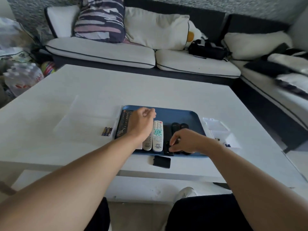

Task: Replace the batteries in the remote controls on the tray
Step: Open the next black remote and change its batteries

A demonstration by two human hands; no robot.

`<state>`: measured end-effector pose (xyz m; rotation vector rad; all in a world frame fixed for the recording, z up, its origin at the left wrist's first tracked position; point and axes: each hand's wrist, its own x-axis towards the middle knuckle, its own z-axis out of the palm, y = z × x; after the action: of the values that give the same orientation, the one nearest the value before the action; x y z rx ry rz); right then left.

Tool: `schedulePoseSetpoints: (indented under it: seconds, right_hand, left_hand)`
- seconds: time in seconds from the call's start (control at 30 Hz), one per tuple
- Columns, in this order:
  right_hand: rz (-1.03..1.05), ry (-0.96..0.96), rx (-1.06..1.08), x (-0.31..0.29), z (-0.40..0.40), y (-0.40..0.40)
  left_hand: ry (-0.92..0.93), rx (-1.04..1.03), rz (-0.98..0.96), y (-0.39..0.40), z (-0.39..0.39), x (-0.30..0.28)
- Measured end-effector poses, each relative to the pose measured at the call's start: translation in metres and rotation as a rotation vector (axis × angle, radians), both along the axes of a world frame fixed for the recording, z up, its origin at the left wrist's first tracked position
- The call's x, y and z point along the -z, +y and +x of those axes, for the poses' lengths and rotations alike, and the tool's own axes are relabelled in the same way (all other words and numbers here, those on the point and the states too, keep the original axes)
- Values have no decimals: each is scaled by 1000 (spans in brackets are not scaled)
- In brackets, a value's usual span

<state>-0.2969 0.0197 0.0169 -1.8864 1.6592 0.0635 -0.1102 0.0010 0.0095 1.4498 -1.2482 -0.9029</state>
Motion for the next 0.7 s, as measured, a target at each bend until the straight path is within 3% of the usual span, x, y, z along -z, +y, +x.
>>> schedulePoseSetpoints:
  seconds: [0.07,0.37,0.6,0.7]
  right_hand:
    - [-6,117,-109,0,4,10]
    - [-170,344,-167,13,11,13]
    - [-339,262,-76,-23,8,14]
    - [-482,192,-54,-40,9,19]
  left_hand:
    - [-52,39,61,1,-7,0]
    - [-131,80,174,0,-14,2]
    - [-131,106,278,-4,-11,6]
    - [68,216,420,-1,-12,-1]
